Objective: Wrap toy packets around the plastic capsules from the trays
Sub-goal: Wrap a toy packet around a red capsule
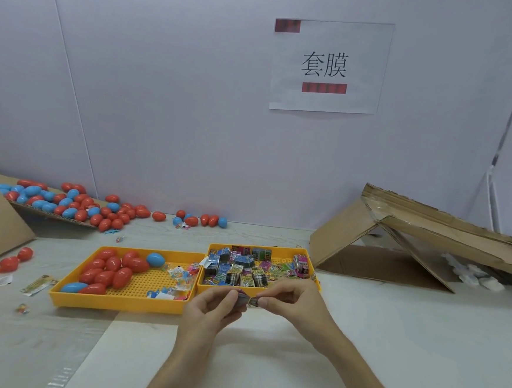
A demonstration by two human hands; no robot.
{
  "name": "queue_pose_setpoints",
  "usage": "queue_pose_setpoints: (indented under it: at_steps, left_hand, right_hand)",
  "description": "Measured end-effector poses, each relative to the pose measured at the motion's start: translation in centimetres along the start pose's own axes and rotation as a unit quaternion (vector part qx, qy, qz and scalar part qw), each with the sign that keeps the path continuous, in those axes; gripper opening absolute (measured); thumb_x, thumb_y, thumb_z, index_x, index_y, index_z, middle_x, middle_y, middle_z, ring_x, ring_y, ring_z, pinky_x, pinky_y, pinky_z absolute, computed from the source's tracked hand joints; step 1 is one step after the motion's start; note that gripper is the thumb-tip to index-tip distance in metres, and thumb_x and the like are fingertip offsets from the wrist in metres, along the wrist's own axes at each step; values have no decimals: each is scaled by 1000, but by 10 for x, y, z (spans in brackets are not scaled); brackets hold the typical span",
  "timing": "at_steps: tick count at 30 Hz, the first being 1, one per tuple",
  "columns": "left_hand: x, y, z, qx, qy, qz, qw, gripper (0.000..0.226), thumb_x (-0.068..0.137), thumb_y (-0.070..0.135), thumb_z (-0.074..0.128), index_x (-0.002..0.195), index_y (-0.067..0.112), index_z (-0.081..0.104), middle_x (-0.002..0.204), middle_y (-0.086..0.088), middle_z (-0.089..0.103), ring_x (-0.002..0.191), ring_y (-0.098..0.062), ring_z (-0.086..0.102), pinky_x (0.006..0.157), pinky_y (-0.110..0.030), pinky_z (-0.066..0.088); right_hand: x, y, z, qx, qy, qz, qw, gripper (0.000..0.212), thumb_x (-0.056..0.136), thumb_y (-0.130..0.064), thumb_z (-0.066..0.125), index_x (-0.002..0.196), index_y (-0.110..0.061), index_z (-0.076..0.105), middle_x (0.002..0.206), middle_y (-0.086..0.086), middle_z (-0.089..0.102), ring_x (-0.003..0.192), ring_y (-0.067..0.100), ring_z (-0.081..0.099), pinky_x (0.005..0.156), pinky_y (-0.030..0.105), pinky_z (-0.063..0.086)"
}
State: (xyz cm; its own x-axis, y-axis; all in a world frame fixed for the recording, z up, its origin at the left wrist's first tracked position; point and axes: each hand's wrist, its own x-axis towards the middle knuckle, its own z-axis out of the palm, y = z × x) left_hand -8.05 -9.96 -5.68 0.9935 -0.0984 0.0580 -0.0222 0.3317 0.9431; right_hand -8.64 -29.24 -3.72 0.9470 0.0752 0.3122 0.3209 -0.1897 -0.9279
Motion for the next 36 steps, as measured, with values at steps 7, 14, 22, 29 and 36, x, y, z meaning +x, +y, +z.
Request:
queue_pose_setpoints:
  at_steps: [7, 14, 22, 29, 36]
  left_hand:
    - [-7, 1, 5, 189, -48, 165, 967, 23, 88, 1, 73, 94, 24, 76, 95, 4, 77, 94, -13, 73, 80, -21, 57]
    - [-9, -1, 7, 222, -45, 203, 953, 28, 84, 2, 78, 96, 27, 78, 102, 10, 76, 100, -10, 71, 84, -20, 56]
    - [-7, -5, 9, 245, -18, 206, 947, 25, 81, 3, 81, 91, 25, 77, 100, 15, 76, 98, -6, 72, 82, -21, 58]
    - [-7, -5, 10, 239, -22, 200, 950, 23, 80, 3, 81, 90, 24, 78, 101, 15, 77, 99, -6, 72, 82, -22, 58]
    - [-7, -4, 4, 244, -26, 170, 954, 21, 80, 3, 81, 84, 24, 79, 97, 13, 77, 94, -7, 73, 82, -21, 57]
  right_hand:
    - [-1, 0, -1, 54, 0, 99, 994, 9, 89, -17, 75, 97, -12, 75, 79, 12, 75, 67, 19, 66, 71, 32, 57]
    - [-2, 3, -3, 116, -19, 185, 976, 16, 88, -19, 77, 82, -6, 70, 75, 9, 68, 65, 15, 60, 64, 24, 50]
    - [2, 2, -3, 60, 66, 156, 984, 14, 86, -11, 78, 75, -7, 70, 68, 8, 70, 61, 14, 63, 62, 25, 53]
    - [5, 8, -7, -11, 149, 113, 982, 12, 86, -8, 78, 75, -7, 72, 72, 10, 74, 67, 21, 70, 61, 28, 58]
    - [9, 14, -42, 85, 267, 104, 954, 10, 91, -4, 70, 85, -1, 64, 68, 13, 73, 58, 18, 69, 55, 25, 56]
